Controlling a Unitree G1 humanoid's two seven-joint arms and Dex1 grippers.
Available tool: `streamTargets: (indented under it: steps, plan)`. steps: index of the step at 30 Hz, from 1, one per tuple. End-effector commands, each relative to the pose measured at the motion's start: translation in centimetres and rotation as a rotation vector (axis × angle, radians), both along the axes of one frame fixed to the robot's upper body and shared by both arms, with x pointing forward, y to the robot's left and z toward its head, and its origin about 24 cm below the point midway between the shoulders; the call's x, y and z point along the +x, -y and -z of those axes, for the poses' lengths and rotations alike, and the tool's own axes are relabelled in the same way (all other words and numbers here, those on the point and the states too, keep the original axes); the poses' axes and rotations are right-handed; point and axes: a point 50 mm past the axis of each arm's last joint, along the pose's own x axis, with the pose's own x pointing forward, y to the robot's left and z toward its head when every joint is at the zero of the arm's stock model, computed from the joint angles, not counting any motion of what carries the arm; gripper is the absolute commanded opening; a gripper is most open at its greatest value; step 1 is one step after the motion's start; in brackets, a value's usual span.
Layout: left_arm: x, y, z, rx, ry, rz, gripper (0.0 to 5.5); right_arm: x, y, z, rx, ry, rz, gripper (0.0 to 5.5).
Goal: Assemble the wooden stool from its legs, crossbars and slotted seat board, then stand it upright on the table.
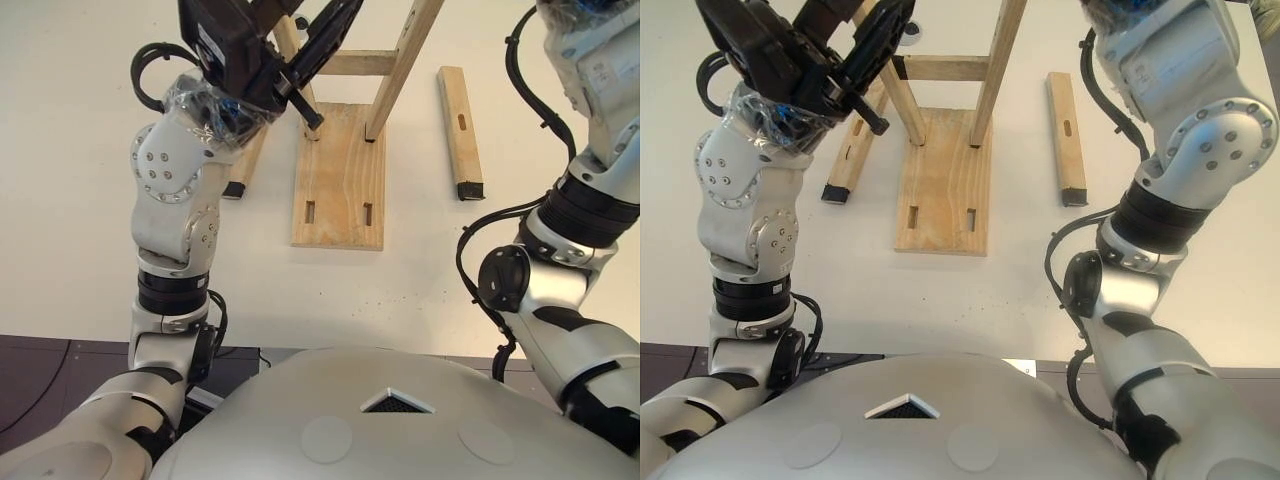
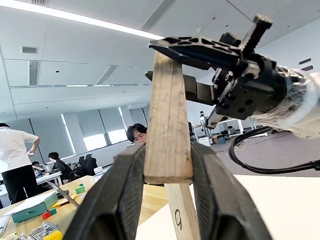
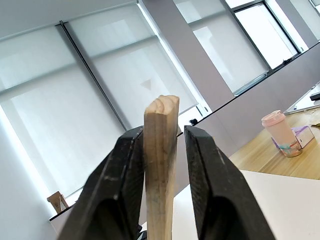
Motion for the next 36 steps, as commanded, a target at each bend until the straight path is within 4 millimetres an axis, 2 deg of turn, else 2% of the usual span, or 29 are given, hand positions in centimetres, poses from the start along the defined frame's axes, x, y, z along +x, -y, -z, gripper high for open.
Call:
streamTargets:
  steps: [1,7,8,10,12,14,16,18,20,24,27,31,36]
  plan:
    - [0.0,-0.1,0.3,0.013,-0.015,-0.009,1.24,0.2,-0.1,-0.6,-0.006,0.008,0.007,0.66]
    - [0.1,0.0,0.7,0.024,-0.065,0.009,1.24,0.5,0.0,-0.1,-0.023,-0.015,0.036,0.57]
    - [0.2,-0.1,1.3,0.029,-0.107,0.002,1.62,0.7,0.2,-0.1,-0.021,-0.020,0.051,0.57]
    - [0.6,-0.5,2.2,0.039,-0.178,-0.024,1.82,1.0,0.8,0.0,-0.013,-0.029,0.093,0.43]
    - [1.0,-1.2,3.1,0.044,-0.235,-0.060,2.23,1.8,2.4,0.2,-0.004,-0.052,0.181,0.39]
    - [1.4,-2.0,3.4,0.022,-0.266,-0.110,2.55,2.7,5.2,0.8,0.010,-0.086,0.322,0.39]
    - [2.3,-3.6,3.5,-0.019,-0.275,-0.255,2.91,3.5,8.6,2.0,0.045,-0.128,0.502,0.39]
    - [2.9,-5.3,3.3,-0.088,-0.266,-0.372,3.18,3.8,11.4,4.0,0.072,-0.194,0.656,0.39]
    - [3.0,-6.4,3.3,-0.152,-0.274,-0.421,3.46,3.7,12.4,6.8,-0.019,-0.246,0.746,0.39]
    - [3.0,-8.1,3.3,-0.192,-0.248,-0.543,3.46,2.5,11.5,12.6,-0.367,-0.229,0.822,0.39]
    - [3.0,-8.1,3.4,-0.183,-0.242,-0.552,3.46,2.2,10.8,15.3,-0.470,-0.230,0.832,0.39]
    - [3.0,-7.8,3.8,-0.178,-0.252,-0.549,3.46,2.2,10.0,17.5,-0.525,-0.242,0.810,0.39]
    - [3.0,-7.9,4.2,-0.173,-0.267,-0.554,3.46,2.1,10.2,18.5,-0.552,-0.259,0.816,0.39]
